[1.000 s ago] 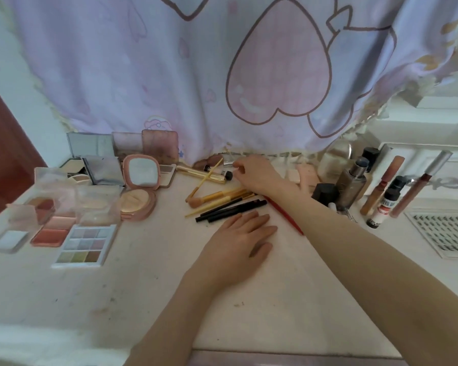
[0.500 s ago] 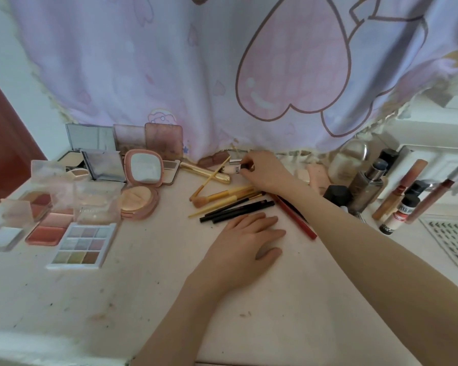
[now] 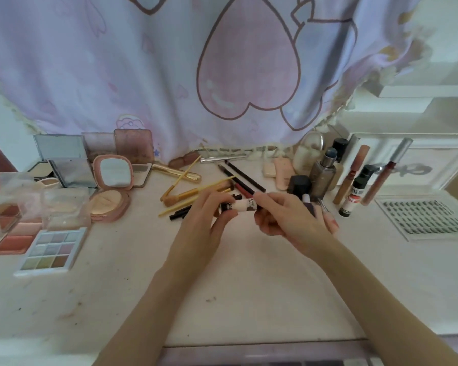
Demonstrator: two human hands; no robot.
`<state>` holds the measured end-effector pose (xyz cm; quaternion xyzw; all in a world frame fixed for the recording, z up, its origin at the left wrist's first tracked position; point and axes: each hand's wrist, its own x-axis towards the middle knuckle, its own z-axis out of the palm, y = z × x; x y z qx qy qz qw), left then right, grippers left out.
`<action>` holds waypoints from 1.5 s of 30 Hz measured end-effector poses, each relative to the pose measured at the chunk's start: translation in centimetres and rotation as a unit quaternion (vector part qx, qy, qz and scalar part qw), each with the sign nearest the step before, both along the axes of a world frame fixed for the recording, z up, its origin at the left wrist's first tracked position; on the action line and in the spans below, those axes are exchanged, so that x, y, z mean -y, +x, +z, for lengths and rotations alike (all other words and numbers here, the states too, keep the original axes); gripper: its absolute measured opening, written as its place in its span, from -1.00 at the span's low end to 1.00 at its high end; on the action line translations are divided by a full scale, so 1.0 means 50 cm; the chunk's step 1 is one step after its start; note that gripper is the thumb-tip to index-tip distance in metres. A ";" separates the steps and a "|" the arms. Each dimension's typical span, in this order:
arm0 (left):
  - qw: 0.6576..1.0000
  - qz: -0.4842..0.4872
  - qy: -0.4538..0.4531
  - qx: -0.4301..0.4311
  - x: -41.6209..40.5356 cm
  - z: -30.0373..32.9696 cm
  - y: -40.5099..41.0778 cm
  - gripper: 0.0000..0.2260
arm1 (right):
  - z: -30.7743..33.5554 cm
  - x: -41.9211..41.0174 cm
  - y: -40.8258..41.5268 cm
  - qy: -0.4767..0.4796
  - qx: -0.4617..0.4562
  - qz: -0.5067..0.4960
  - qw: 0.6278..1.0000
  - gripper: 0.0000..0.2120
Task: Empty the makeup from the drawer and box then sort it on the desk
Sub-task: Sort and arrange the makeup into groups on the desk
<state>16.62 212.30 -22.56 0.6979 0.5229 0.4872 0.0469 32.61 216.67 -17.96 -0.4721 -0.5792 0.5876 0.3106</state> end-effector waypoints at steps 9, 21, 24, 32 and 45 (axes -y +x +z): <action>0.995 0.041 -0.040 0.076 0.018 0.022 0.034 -0.84 | -0.028 0.046 -0.010 0.010 -0.018 0.008 1.000 -0.61; 0.962 0.103 -0.091 0.236 0.016 0.037 0.045 -0.73 | -0.048 0.059 -0.012 0.167 0.007 0.043 0.985 -0.82; 0.956 0.095 -0.102 0.257 0.016 0.034 0.033 -0.71 | -0.056 0.064 -0.013 0.195 0.031 0.064 0.978 -0.90; 0.988 -0.033 -0.111 0.107 0.013 0.015 0.026 -0.67 | -0.039 0.045 0.004 0.040 -0.146 -0.058 0.987 -0.78; 0.988 -0.020 -0.143 0.047 0.023 0.018 0.029 -0.65 | -0.046 0.045 0.013 0.053 -0.172 -0.030 0.983 -0.86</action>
